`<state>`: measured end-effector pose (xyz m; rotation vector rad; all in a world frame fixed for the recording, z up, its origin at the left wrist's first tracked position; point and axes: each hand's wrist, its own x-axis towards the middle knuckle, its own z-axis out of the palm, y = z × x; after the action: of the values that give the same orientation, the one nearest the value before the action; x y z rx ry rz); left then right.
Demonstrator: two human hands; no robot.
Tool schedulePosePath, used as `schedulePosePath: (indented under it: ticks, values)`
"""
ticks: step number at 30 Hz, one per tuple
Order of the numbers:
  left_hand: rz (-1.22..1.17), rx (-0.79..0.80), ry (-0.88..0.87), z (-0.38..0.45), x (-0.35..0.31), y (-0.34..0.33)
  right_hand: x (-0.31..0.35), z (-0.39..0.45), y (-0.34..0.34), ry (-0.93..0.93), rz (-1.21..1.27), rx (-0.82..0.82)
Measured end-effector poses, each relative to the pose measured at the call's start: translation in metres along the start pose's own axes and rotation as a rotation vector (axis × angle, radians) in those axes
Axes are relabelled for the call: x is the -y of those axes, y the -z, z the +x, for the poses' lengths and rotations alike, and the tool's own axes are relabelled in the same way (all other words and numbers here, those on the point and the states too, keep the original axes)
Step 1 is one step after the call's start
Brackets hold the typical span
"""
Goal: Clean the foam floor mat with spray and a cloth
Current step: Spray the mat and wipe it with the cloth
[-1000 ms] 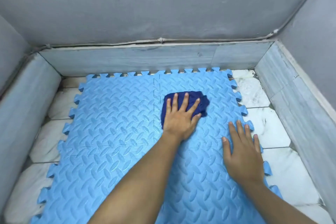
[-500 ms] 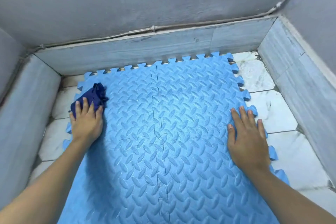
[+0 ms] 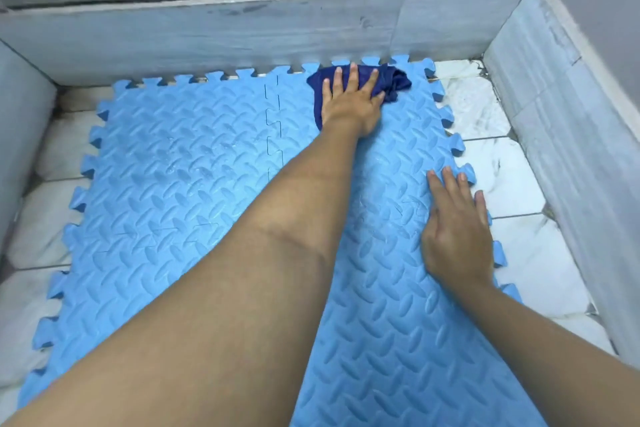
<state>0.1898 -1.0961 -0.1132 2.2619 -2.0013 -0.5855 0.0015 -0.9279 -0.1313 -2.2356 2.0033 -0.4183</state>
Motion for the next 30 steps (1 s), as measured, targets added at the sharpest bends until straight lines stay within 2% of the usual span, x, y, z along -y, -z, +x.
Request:
schedulePosePath:
  ticks: [3, 5, 8, 11, 12, 14, 17, 21, 23, 25, 27, 30]
  values:
    - [0.04, -0.005, -0.196, -0.032, 0.03, 0.001, -0.002, 0.002, 0.0, 0.012, 0.024, 0.002]
    - [0.048, -0.058, -0.212, -0.064, 0.08, 0.001, -0.004, 0.002, 0.002, 0.008, 0.032, 0.007]
    - [0.036, -0.18, 0.063, -0.112, 0.182, 0.018, -0.003, 0.002, 0.002, -0.004, 0.052, 0.011]
    - [0.04, -0.223, 0.405, -0.169, 0.262, 0.031, -0.002, 0.004, 0.002, -0.002, 0.058, 0.013]
    - [0.041, -0.22, 0.47, -0.19, 0.27, 0.029, -0.002, 0.003, 0.002, -0.002, 0.05, 0.024]
    - [0.062, -0.206, 0.451, -0.233, 0.253, 0.013, -0.002, 0.003, 0.003, -0.004, 0.033, 0.043]
    - [0.115, -0.09, 0.171, -0.308, 0.176, -0.024, 0.002, 0.004, 0.009, -0.006, 0.001, 0.089]
    - [0.266, 0.112, -0.577, -0.392, 0.076, -0.068, 0.004, 0.0, 0.013, -0.019, -0.045, 0.159]
    - [0.323, 0.147, -0.754, -0.401, 0.069, -0.073, 0.002, 0.004, 0.013, -0.016, -0.036, 0.187]
    - [0.293, 0.094, -0.673, -0.394, 0.083, -0.067, -0.002, 0.008, 0.02, -0.013, 0.033, 0.275]
    - [0.21, 0.049, -0.434, -0.388, 0.11, -0.058, -0.005, 0.001, 0.032, -0.006, 0.152, 0.348]
    - [0.11, 0.009, -0.081, -0.382, 0.17, -0.04, -0.007, -0.056, 0.045, -0.007, 0.127, 0.29]
